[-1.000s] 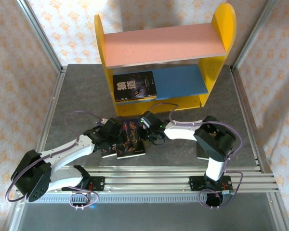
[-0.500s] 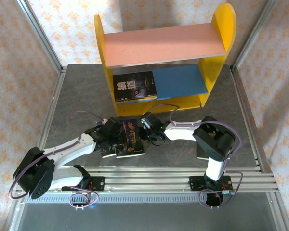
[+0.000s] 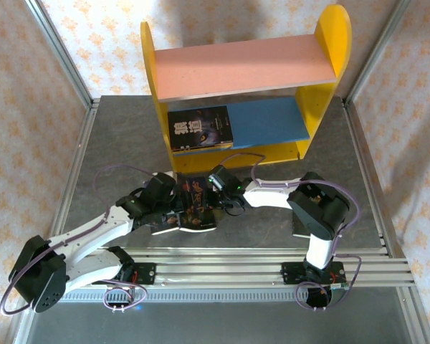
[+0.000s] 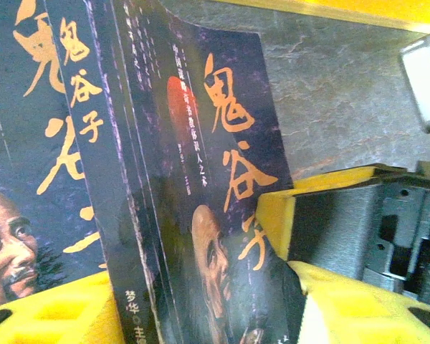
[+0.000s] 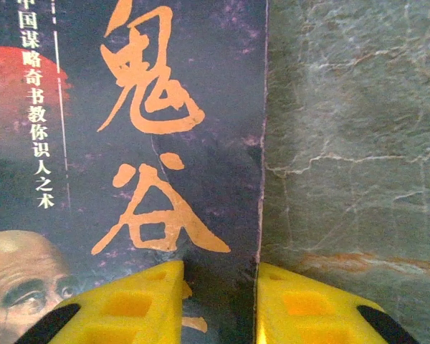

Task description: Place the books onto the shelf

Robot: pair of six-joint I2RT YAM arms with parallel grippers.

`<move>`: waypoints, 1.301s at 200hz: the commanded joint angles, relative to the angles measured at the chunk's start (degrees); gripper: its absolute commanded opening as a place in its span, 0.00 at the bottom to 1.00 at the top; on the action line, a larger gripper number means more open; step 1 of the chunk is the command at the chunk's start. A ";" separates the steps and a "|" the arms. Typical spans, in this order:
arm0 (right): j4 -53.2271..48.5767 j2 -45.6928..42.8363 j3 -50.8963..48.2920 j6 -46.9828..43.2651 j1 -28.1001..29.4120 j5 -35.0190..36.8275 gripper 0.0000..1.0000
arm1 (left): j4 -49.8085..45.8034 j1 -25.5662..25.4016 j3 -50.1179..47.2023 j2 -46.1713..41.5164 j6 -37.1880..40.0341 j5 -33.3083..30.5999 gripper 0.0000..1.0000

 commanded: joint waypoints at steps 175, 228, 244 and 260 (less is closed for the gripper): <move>-9.09 -14.49 -3.45 -5.35 -5.74 8.38 0.37 | 6.37 -0.89 2.00 -1.82 6.56 5.87 0.00; -14.34 -34.99 -5.45 -8.06 -13.57 12.20 0.42 | 4.31 -5.46 9.94 -10.52 17.56 9.04 0.00; -15.16 -40.05 -5.38 -8.49 -15.16 12.83 0.42 | 2.89 -7.50 16.74 -10.52 20.86 9.34 0.00; -16.43 -43.76 -4.48 -9.18 -16.59 13.38 0.42 | 1.13 -9.18 25.27 -9.13 23.64 6.58 0.00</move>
